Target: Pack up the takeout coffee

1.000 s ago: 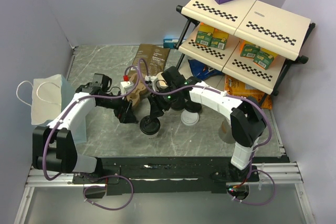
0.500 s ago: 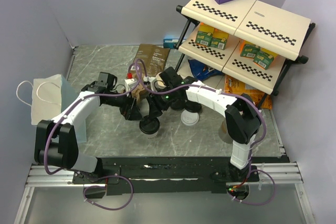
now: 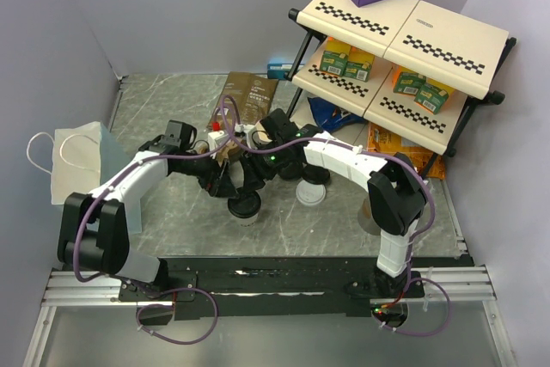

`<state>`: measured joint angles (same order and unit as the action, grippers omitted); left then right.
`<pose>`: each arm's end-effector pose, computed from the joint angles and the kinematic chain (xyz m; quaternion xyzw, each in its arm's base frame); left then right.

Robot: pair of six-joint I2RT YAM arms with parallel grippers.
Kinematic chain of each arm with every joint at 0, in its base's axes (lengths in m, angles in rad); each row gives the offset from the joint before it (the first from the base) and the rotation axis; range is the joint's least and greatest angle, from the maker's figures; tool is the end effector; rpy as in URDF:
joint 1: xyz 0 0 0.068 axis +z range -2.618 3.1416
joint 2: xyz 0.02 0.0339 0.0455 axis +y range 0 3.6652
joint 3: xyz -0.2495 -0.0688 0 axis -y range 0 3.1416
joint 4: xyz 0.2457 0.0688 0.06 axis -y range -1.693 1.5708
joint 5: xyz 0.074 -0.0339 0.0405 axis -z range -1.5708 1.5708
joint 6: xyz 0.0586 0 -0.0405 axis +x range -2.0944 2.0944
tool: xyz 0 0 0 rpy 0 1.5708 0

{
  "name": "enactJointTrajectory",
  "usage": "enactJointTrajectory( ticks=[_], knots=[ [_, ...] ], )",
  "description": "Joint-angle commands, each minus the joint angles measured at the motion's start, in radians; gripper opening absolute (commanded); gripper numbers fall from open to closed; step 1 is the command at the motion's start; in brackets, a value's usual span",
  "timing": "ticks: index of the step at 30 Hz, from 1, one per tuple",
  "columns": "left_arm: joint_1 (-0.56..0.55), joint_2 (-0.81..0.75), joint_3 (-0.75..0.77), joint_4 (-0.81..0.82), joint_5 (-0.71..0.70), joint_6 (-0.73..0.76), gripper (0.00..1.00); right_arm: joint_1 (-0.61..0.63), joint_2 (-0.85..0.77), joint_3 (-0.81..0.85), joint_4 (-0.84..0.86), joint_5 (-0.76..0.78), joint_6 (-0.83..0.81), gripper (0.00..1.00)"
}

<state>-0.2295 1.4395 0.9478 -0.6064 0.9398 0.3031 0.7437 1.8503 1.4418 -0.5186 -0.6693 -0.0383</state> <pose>0.2635 -0.1102 0.2011 0.3304 0.8084 -0.4322 0.2248 0.2772 0.3044 0.2148 -0.4375 0.7888 0.3956 0.1728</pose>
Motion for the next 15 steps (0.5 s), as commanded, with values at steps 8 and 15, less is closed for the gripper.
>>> enactJointTrajectory(
  ticks=[8, 15],
  knots=[
    [-0.002, 0.033, -0.011, 0.045, -0.033, -0.094, 0.93, 0.006, 0.018, 0.039, 0.011, 0.010, 0.031, 0.54],
    [-0.002, 0.062, -0.003, 0.039, -0.058, -0.140, 0.86, 0.006, 0.020, 0.029, 0.014, -0.001, 0.034, 0.51]
  ],
)
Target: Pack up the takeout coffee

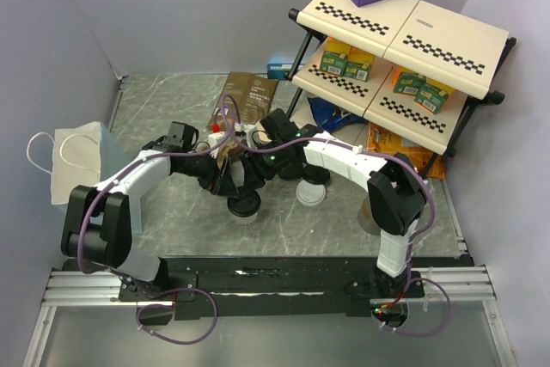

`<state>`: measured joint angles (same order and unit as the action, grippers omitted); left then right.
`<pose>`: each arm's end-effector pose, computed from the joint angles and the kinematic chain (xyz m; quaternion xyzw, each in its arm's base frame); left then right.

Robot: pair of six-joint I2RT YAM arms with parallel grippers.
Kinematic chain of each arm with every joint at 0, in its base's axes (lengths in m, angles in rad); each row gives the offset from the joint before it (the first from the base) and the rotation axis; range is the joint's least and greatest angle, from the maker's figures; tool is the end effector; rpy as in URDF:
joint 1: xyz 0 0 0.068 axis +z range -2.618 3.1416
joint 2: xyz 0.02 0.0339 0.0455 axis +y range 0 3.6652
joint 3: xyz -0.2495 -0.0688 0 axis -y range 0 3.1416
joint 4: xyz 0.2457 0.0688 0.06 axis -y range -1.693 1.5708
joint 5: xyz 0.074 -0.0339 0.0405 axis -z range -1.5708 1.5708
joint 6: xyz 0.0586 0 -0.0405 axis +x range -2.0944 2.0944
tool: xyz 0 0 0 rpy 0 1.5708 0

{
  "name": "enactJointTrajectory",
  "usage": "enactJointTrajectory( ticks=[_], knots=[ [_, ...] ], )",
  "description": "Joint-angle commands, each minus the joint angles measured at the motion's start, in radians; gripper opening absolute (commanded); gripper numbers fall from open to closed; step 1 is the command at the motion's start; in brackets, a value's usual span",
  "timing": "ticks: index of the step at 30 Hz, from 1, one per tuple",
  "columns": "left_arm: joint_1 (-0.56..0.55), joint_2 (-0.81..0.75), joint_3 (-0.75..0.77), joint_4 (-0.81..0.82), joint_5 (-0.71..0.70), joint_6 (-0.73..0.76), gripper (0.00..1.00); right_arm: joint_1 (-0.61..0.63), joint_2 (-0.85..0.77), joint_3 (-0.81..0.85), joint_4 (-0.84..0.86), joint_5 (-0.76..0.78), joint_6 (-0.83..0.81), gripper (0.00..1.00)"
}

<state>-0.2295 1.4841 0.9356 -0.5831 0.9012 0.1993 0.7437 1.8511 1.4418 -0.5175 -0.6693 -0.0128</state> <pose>0.2683 -0.1099 0.1853 0.2796 0.8383 -0.4280 0.1897 0.2774 0.3046 0.2146 -0.4275 0.7943 0.3978 0.1678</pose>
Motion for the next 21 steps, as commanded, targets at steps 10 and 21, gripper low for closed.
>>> enactJointTrajectory(
  ticks=[10, 21],
  knots=[
    [0.007, 0.031, 0.040, -0.060, -0.087, -0.011, 0.80, 0.006, -0.001, -0.020, 0.028, -0.006, 0.010, 0.51],
    [0.028, 0.108, 0.062, -0.063, -0.088, -0.021, 0.82, 0.006, 0.005, -0.037, 0.040, 0.000, 0.010, 0.50]
  ],
)
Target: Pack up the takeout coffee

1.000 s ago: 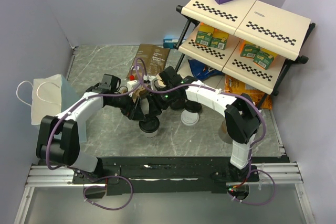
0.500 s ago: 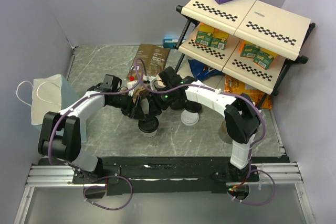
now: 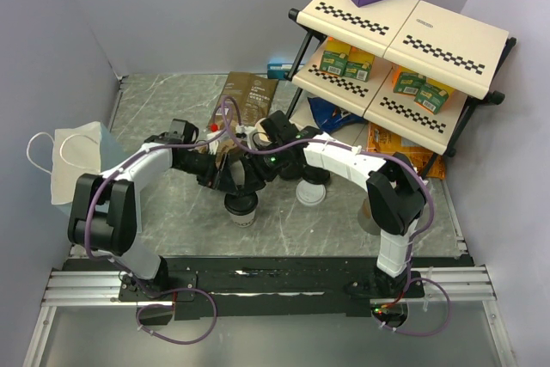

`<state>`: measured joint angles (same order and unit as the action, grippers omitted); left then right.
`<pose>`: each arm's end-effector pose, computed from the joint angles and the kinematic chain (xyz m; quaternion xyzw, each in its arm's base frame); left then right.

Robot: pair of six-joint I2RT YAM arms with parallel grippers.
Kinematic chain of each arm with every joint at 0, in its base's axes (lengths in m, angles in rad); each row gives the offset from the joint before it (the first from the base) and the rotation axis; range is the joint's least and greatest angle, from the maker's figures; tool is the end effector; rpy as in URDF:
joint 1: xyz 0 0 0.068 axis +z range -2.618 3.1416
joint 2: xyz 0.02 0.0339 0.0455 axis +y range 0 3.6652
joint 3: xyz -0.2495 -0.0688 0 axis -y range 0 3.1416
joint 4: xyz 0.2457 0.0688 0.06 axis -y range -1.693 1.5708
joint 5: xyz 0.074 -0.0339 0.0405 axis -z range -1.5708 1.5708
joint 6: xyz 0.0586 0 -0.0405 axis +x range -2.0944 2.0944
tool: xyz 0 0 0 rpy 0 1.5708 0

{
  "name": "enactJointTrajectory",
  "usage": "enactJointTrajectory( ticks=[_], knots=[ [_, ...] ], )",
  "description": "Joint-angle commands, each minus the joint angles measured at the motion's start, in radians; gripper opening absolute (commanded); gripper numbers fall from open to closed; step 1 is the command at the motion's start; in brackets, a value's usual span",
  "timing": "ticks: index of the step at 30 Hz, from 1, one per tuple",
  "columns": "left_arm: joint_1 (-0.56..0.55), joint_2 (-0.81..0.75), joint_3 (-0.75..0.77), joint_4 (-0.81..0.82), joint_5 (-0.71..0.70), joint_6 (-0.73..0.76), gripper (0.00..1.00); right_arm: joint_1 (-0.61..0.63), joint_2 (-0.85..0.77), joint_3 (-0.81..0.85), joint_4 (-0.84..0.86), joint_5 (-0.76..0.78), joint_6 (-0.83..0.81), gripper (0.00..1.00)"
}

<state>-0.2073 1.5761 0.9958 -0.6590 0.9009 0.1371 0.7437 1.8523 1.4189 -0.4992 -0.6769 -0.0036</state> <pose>0.2798 -0.1058 0.1741 0.2229 0.8625 -0.4344 0.1334 0.2760 0.3038 0.2083 -0.4239 0.7958 0.4009 0.1619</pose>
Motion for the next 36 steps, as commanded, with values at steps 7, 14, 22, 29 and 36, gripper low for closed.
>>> enactJointTrajectory(
  ticks=[7, 14, 22, 29, 36],
  knots=[
    [0.014, -0.148, -0.049, 0.127, 0.019, 0.065, 0.96, 0.002, -0.062, -0.017, 0.077, -0.052, -0.024, 0.60],
    [0.014, -0.165, 0.004, 0.068, 0.066, 0.136, 0.99, -0.003, -0.077, -0.009, 0.067, -0.108, -0.053, 0.73],
    [0.016, -0.238, 0.023, -0.114, 0.032, 0.410, 0.99, -0.001, -0.148, -0.067, 0.129, -0.124, -0.116, 1.00],
    [0.019, -0.177, 0.032, -0.070, 0.095, 0.352, 0.88, 0.016, -0.252, -0.235, 0.292, -0.038, -0.249, 1.00],
    [0.034, -0.149, 0.030, -0.097, 0.093, 0.364, 0.80, 0.057, -0.258, -0.271, 0.338, -0.026, -0.386, 1.00]
  ],
)
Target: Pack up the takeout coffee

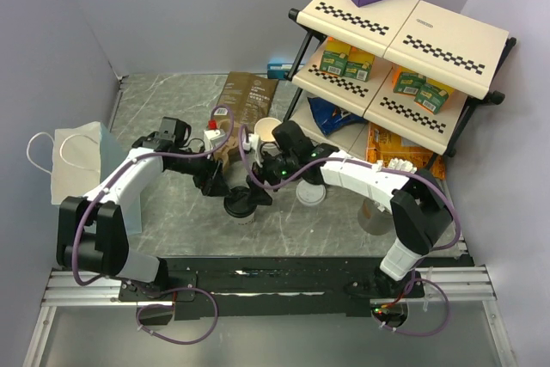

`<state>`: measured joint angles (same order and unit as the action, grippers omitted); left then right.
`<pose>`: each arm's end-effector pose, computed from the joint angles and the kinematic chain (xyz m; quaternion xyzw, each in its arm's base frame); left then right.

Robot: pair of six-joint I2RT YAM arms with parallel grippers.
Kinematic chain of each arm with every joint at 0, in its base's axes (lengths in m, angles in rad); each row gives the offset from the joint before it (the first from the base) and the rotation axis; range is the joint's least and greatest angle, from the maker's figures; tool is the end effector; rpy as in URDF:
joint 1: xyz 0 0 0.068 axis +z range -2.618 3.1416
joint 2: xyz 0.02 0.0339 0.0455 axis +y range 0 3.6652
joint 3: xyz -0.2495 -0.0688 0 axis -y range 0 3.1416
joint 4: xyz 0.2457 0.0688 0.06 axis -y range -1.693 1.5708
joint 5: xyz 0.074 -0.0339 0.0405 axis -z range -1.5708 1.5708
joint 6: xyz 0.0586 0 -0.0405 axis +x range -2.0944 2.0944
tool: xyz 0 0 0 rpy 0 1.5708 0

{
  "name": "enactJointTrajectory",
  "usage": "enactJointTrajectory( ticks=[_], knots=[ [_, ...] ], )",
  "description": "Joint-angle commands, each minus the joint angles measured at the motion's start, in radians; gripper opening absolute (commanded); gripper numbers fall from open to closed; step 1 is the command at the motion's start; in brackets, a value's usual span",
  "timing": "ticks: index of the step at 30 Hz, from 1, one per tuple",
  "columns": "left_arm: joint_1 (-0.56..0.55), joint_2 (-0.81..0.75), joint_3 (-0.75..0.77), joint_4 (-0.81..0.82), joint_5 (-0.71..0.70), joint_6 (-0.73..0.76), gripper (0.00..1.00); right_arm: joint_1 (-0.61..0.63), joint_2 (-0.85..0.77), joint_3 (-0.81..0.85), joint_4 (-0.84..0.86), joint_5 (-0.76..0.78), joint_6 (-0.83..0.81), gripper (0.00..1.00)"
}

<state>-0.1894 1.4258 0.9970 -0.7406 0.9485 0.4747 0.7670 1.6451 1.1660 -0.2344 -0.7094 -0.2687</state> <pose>0.2607 -0.0985 0.2132 0.3703 0.7945 -0.4177 0.2392 0.2426 0.2869 0.2248 -0.5476 0.6696 0.4022 0.2998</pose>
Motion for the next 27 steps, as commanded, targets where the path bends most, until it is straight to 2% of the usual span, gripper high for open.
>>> enactJointTrajectory(
  ticks=[1, 8, 17, 27],
  knots=[
    [0.025, 0.004, 0.035, -0.017, 0.047, 0.028, 0.79, 0.041, -0.050, -0.020, 0.076, 0.001, -0.133, 1.00],
    [0.048, 0.038, 0.048, -0.042, 0.064, 0.030, 0.68, 0.067, -0.051, -0.023, 0.063, -0.058, -0.207, 1.00],
    [0.048, 0.058, 0.028, -0.046, 0.062, 0.039, 0.65, 0.084, -0.041, -0.020, 0.064, -0.065, -0.222, 1.00],
    [0.048, 0.076, 0.011, -0.057, 0.016, 0.048, 0.62, 0.110, -0.010, 0.000, 0.044, 0.008, -0.265, 0.99]
  ],
)
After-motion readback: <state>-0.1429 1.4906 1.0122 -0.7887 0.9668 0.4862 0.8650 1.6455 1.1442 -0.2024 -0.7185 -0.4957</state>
